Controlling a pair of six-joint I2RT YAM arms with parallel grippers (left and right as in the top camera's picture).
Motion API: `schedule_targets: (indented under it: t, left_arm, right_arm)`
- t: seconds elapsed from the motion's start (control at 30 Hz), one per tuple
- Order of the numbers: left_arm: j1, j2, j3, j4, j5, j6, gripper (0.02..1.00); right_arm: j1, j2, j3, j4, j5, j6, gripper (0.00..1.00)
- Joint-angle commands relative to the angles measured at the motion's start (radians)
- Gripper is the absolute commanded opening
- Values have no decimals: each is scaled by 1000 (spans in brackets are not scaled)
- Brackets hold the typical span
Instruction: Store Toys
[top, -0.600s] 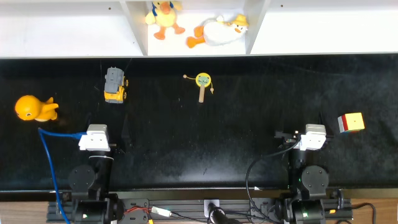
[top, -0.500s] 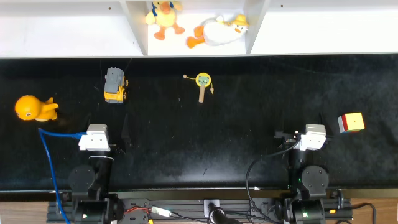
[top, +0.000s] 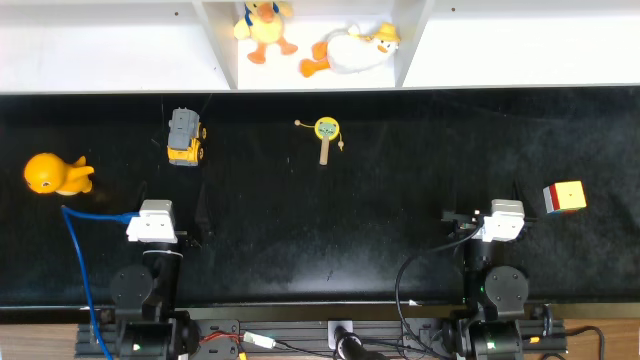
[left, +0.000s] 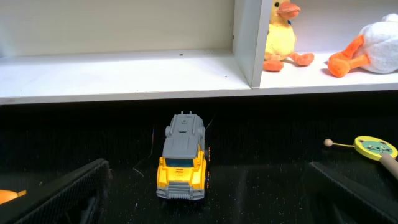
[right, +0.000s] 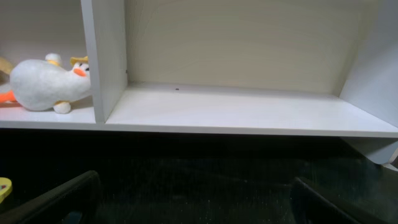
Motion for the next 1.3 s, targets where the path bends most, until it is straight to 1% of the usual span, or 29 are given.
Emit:
schedule_targets:
  t: [0.03,1.17,1.3]
  left_arm:
    - [4,-10,-1,-5,-9,19,998]
    - [4,-10,-1,-5,-9,19,998]
    - [4,-10,-1,46,-31,19,998]
  right_arm:
    - [-6,-8,-12,6,0,7,996]
    - [-6,-8,-12,6,0,7,993]
    - [-6,-8,-12,6,0,7,996]
